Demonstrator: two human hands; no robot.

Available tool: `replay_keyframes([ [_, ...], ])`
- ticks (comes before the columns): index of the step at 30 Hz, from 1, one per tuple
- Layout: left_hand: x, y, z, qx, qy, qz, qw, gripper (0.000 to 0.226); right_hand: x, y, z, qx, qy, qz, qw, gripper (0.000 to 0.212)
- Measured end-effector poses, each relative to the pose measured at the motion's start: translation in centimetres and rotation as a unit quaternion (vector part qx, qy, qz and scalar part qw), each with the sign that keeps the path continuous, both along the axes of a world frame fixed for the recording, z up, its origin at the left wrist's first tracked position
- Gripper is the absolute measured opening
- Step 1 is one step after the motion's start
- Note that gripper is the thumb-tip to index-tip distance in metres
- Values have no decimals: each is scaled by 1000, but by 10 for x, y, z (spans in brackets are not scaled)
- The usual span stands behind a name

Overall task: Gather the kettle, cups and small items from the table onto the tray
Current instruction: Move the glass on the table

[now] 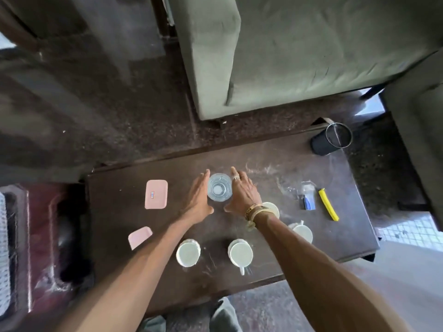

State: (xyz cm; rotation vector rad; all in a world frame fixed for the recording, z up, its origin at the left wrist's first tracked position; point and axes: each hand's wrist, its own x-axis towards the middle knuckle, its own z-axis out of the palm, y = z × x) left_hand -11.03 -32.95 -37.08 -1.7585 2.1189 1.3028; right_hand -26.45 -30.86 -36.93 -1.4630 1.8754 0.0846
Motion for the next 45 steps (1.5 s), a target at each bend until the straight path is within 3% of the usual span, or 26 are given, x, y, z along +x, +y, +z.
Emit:
replay_keyframes([
  [6, -9, -1, -15, 3, -9, 26, 1000, 107, 7, -3, -10, -12, -57, -30, 998, 108],
  [13, -14, -5, -24, -16, -3, 59, 998, 106, 9, -3, -17, -25, -45, -48, 998, 103],
  [19, -14, -4, -30, -34, 3, 41, 999, 111, 11, 0, -23, -37, -25, -40, 998, 102],
  [29, -18, -18, -26, -76, 14, -6, 997, 97, -6, -1, -25, -81, -13, -38, 996, 94],
  [45, -121, -70, -27, -119, 41, -50, 991, 94, -101, -39, -17, -122, 37, -85, 988, 96],
])
